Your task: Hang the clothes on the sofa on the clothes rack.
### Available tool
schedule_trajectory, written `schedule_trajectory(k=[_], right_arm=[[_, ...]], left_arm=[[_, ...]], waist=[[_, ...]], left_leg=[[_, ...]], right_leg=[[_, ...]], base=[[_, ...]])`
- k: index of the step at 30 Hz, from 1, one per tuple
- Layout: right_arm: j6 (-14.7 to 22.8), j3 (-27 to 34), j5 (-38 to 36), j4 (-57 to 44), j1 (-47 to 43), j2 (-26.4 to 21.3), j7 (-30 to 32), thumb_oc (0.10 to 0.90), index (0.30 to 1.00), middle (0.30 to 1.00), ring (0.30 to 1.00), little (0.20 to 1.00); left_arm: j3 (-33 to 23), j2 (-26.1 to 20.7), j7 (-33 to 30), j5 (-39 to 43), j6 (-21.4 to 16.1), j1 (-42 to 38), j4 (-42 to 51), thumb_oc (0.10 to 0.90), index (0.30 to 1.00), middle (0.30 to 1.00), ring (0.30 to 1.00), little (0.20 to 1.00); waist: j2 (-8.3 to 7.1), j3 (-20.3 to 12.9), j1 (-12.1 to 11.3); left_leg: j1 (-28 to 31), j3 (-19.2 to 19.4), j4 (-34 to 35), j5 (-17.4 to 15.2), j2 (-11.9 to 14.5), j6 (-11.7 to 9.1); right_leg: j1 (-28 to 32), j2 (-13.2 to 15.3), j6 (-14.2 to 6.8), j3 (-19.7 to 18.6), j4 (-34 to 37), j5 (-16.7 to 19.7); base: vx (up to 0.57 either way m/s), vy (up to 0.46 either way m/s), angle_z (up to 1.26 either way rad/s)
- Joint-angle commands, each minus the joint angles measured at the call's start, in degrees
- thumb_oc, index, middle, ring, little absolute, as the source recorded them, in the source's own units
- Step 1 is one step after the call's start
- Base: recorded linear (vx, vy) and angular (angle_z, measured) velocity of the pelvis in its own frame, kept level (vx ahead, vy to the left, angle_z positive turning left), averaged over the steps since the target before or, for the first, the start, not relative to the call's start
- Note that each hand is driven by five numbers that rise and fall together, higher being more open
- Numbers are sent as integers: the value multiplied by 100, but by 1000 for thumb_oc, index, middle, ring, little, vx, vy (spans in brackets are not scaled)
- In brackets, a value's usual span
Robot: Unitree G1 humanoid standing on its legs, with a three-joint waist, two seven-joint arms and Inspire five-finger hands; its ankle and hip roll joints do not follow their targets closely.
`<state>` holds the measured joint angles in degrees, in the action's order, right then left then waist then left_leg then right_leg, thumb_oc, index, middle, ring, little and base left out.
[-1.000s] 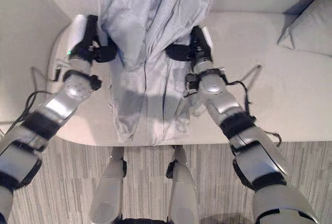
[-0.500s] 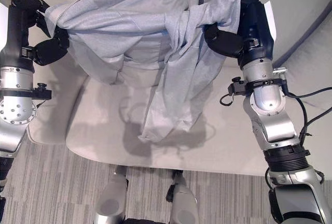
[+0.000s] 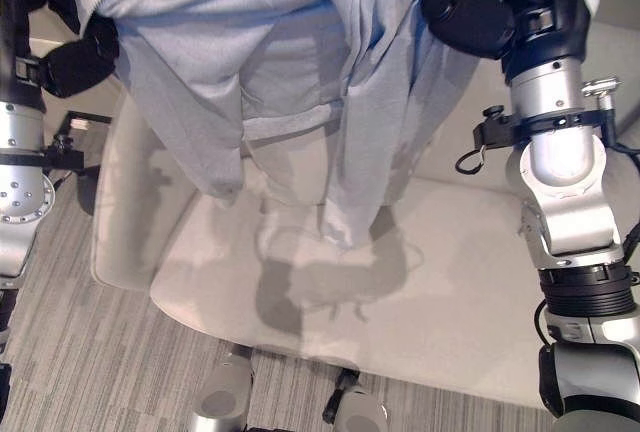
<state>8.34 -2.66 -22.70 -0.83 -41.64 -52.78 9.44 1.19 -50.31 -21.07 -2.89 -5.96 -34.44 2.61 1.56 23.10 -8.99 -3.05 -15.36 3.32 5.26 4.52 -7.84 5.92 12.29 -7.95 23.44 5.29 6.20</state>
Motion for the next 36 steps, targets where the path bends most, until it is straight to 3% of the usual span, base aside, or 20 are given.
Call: schedule_trajectory(k=[1,5,6,7,9,10,11,17,20,21,22,24,25,26,27,28,30,31,35,36], right_arm=[[540,378,191,672,-165,-190,848,400,300,300,300,300],[558,293,254,893,-411,-170,991,400,300,300,300,300],[598,107,133,1009,-641,-136,987,400,300,300,300,300],[601,92,128,1023,-669,-142,987,400,300,300,300,300],[637,-273,3,1246,-1050,-276,968,400,300,300,300,300],[647,-295,-5,1272,-1085,-288,967,400,300,300,300,300],[615,-351,-118,1408,-1197,-405,977,400,300,300,300,300],[819,-502,-323,1463,-1585,-392,1045,400,300,300,300,300],[826,-561,-346,1477,-1642,-485,1079,400,300,300,300,300],[840,-522,-315,1456,-1610,-525,1102,400,300,300,300,300],[845,-544,-246,1400,-1646,-631,1130,400,300,300,300,300],[860,-587,-268,1418,-1711,-608,1126,400,300,300,300,300],[859,-633,-294,1448,-1705,-537,1102,400,300,300,300,300],[858,-630,-292,1445,-1706,-532,1101,400,300,300,300,300],[835,-668,-283,1392,-1663,-474,1059,400,300,300,300,300],[833,-668,-281,1388,-1665,-469,1059,400,300,300,300,300],[812,-650,-242,1342,-1554,-427,1051,400,300,300,300,300],[799,-527,-197,1285,-1331,-429,1077,400,300,300,300,300],[762,-300,-117,1152,-1046,-368,1128,400,300,300,300,300],[688,-137,-119,1208,-962,-445,1110,400,300,300,300,300]], left_arm=[[37,-622,-641,-145,62,-263,-821,400,300,300,300,300],[31,-731,-685,-242,72,-364,-859,400,300,300,300,300],[79,-850,-713,-268,86,-458,-877,400,300,300,300,300],[75,-851,-716,-264,84,-469,-885,400,300,300,300,300],[225,-935,-764,-177,99,-679,-1033,400,300,300,300,300],[229,-932,-767,-174,97,-698,-1046,400,300,300,300,300],[101,-920,-804,-165,100,-618,-1064,400,300,300,300,300],[-315,-957,-944,-101,56,-271,-1124,400,300,300,300,300],[-333,-899,-974,-79,34,-280,-1157,400,300,300,300,300],[-346,-854,-990,-72,34,-272,-1163,400,300,300,300,300],[-372,-807,-1034,-77,23,-303,-1184,400,300,300,300,300],[-417,-812,-1067,-76,26,-304,-1213,400,300,300,300,300],[-505,-906,-1133,-92,21,-266,-1304,400,300,300,300,300],[-511,-911,-1134,-90,17,-261,-1303,400,300,300,300,300],[-567,-1038,-1175,-79,4,-232,-1380,400,300,300,300,300],[-574,-1042,-1175,-76,0,-226,-1379,400,300,300,300,300],[-705,-1110,-1218,-70,-19,-92,-1393,400,300,300,300,300],[-812,-1134,-1251,-77,-21,-12,-1381,400,300,300,300,300],[-797,-1201,-1268,-84,-28,40,-1358,400,300,300,300,300],[-680,-1258,-1207,-45,-38,-128,-1395,400,300,300,300,300]], waist=[[-455,-2036,-191],[-467,-2014,-318],[-502,-1940,-330],[-497,-1929,-329],[-540,-1921,-382],[-527,-1913,-389],[-685,-1929,-536],[-844,-1899,-755],[-800,-1845,-687],[-799,-1806,-651],[-811,-1718,-569],[-798,-1716,-586],[-848,-1690,-588],[-842,-1684,-578],[-890,-1664,-513],[-884,-1659,-507],[-885,-1686,-385],[-848,-1746,-245],[-743,-1855,-168],[-513,-1998,-64]], left_leg=[[503,194,168,-1017,-266,334],[645,201,168,-1033,-466,467],[685,6,168,-919,-643,600],[665,7,168,-885,-646,601],[637,-232,168,-702,-785,643],[618,-228,168,-672,-779,640],[611,-395,168,-580,-936,580],[21,-476,168,-178,-892,307],[-308,-329,168,-153,-885,257],[-416,-78,156,-188,-844,230],[-604,613,115,-193,-630,172],[-594,704,122,-204,-512,175],[-443,660,90,-339,-194,126],[-453,653,90,-310,-195,131],[-234,564,-4,-382,259,105],[-245,560,-3,-354,259,109],[12,661,-9,-223,846,102],[157,771,-149,41,1369,48],[317,487,-321,285,1545,-184],[564,181,-77,-264,1328,-388]], right_leg=[[197,1125,-705,146,-627,282],[160,1397,-705,287,-1075,275],[129,1095,-556,-215,-1851,-171],[86,1104,-539,-230,-1894,-167],[-50,196,-401,-1080,-2409,-963],[-83,190,-390,-1091,-2429,-946],[146,-310,-26,-1305,-1832,-1606],[544,-820,202,-1333,-40,-1145],[456,-840,231,-1071,-29,-1185],[455,-815,231,-929,-29,-1208],[400,-720,194,-689,-29,-1150],[355,-687,166,-636,-29,-1083],[321,-544,128,-592,-29,-994],[314,-546,125,-585,-29,-970],[247,-370,107,-562,-29,-896],[238,-371,107,-558,-29,-870],[172,-217,65,-534,-29,-825],[162,27,-29,-502,-29,-778],[237,194,-138,-485,-29,-702],[326,423,-330,-494,-29,-589]], base=[[-3,346,42],[-35,225,35],[-86,160,9],[-119,179,31],[-87,51,58],[-78,-18,53],[-60,-41,25],[-157,-139,35],[-144,-27,24],[-275,63,66],[-198,63,104],[-138,125,108],[-94,150,55],[-107,276,55],[-79,172,36],[-87,265,39],[-40,371,2],[-11,428,-15],[40,446,21],[60,637,-44]])
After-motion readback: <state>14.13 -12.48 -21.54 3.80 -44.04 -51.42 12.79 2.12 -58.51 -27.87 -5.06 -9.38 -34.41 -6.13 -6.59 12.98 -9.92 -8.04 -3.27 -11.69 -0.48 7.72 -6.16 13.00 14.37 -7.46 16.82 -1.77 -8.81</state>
